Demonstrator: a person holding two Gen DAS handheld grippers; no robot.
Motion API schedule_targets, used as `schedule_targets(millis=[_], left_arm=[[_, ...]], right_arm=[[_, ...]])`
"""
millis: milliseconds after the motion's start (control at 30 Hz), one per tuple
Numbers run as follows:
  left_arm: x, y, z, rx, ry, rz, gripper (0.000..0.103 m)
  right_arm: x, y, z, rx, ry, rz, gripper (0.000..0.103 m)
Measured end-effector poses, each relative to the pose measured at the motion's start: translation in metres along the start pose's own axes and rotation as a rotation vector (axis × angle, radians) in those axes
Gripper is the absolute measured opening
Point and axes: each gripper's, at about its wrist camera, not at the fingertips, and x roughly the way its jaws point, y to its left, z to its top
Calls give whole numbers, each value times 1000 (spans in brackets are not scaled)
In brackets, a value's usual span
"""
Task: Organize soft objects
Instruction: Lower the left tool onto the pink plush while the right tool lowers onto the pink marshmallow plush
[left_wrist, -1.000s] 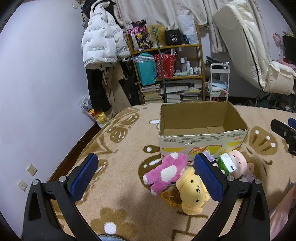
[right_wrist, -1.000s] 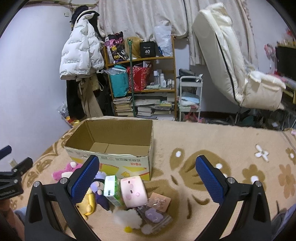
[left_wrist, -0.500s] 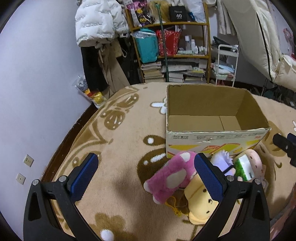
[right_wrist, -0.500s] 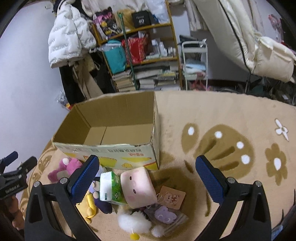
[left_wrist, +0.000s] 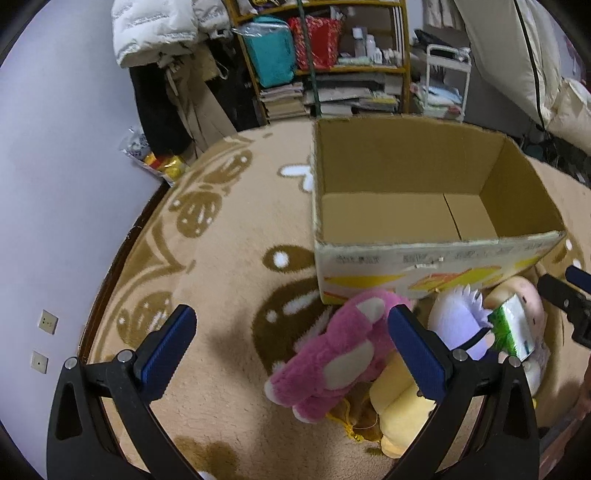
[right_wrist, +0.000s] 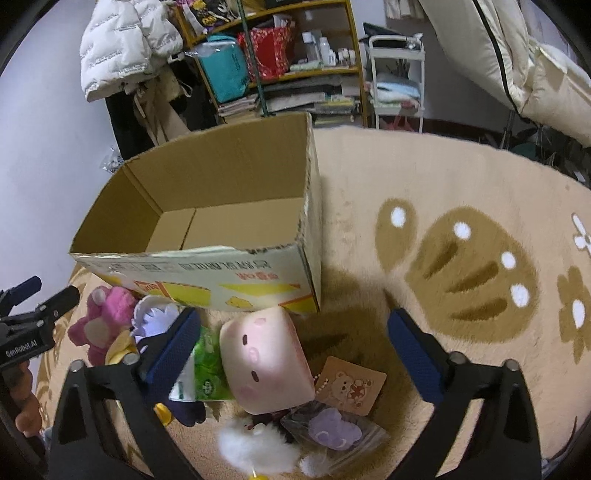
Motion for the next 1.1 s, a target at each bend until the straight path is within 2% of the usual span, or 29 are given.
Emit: schedule_targets(millis=[133,267,467,800,1100], left_arm=[[14,-6,-3,3,63,-22,102],[26,-8,-7,2,111,-31,102],[40,-12,-11,7,165,-57,102],[50,-12,-14,-15,196,-98,102],[58,-7,-14,-43,202,-130,103]], right_arm=[[7,-1,-1,8,29,31,98],[16,0,-3,7,64,41,87],[28,0,-5,10,108,63,79],[36,9,-12,-15,154,108,79],[43,4,-16,-8,187,105,77]])
